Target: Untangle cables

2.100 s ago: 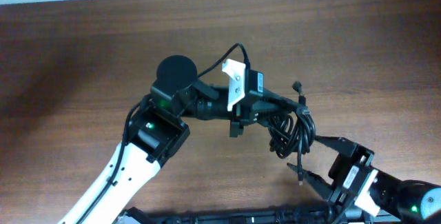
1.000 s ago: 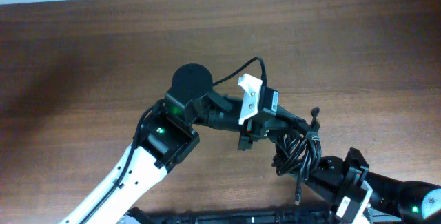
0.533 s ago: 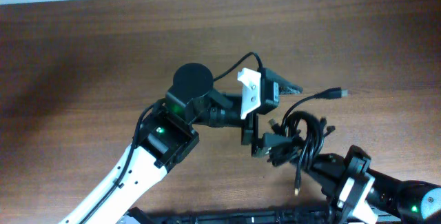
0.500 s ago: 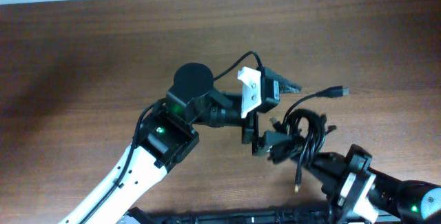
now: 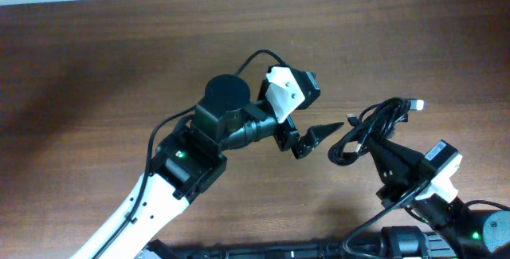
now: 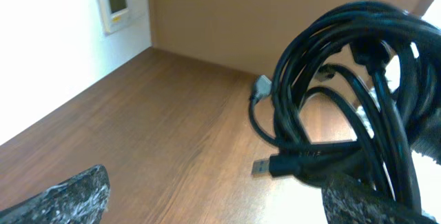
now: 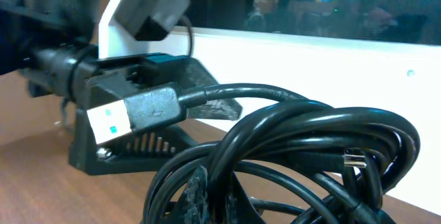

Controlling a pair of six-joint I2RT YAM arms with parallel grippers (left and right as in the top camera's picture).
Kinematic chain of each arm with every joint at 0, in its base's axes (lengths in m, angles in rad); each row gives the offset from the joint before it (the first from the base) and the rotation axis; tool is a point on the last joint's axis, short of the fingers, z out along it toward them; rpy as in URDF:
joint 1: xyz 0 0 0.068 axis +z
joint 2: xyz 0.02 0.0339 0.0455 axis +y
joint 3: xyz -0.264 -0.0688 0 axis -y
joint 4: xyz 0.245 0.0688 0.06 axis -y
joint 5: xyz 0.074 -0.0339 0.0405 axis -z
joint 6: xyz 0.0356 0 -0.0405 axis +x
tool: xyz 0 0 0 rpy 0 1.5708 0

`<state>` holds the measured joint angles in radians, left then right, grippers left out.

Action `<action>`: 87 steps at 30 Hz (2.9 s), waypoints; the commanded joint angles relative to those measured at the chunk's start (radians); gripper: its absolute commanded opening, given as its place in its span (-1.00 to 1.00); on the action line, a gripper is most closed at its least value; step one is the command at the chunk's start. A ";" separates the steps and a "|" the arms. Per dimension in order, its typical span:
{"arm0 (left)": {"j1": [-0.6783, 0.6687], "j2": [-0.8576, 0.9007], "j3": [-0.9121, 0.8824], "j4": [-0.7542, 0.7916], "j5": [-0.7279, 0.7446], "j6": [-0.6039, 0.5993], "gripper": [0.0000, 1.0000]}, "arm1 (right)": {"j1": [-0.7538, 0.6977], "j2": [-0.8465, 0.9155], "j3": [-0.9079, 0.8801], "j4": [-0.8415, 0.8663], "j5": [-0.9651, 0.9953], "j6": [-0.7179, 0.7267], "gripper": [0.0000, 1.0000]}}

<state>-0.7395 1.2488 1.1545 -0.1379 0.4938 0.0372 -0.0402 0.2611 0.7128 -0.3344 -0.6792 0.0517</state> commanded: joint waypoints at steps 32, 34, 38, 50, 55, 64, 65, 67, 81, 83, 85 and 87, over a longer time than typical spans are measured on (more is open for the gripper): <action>-0.085 -0.006 0.014 -0.014 0.309 0.215 -0.27 | 0.007 0.003 0.015 0.167 -0.055 0.126 -0.92; -0.085 -0.006 0.014 -0.014 0.243 0.206 -0.69 | 0.007 0.003 0.015 0.167 -0.056 0.126 -0.92; -0.084 -0.006 0.014 -0.013 0.024 0.113 -1.00 | 0.007 0.003 0.015 0.154 -0.075 0.125 -0.92; 0.040 -0.014 0.014 -0.010 -0.184 -0.105 -1.00 | 0.007 0.003 0.015 0.078 -0.112 0.121 -0.92; 0.077 -0.014 0.014 -0.011 -0.196 -0.105 -1.00 | 0.007 0.003 0.015 0.077 -0.122 0.118 -0.92; 0.088 -0.014 0.014 -0.006 -0.038 -0.101 -1.00 | 0.007 0.003 0.015 0.076 -0.092 0.084 0.45; 0.088 -0.014 0.014 -0.003 -0.003 -0.101 -1.00 | 0.007 0.003 0.015 0.076 -0.092 0.084 0.49; 0.088 -0.014 0.014 0.015 0.085 -0.101 -1.00 | 0.007 0.003 0.015 0.072 -0.092 0.084 0.54; 0.030 -0.014 0.014 0.071 0.315 -0.025 -1.00 | 0.007 0.005 0.015 0.138 -0.201 0.087 0.23; 0.000 -0.014 0.014 0.082 0.329 -0.005 -1.00 | 0.007 0.005 0.015 0.138 -0.202 0.088 0.05; -0.018 -0.014 0.014 0.084 0.329 0.014 -1.00 | 0.007 0.005 0.015 0.141 -0.213 0.088 0.02; -0.030 -0.013 0.014 0.087 0.329 0.021 -1.00 | 0.007 0.005 0.015 0.146 -0.216 0.087 0.01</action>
<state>-0.7525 1.2362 1.1545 -0.0692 0.7902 0.0135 -0.0399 0.2672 0.7147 -0.1986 -0.8646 0.1345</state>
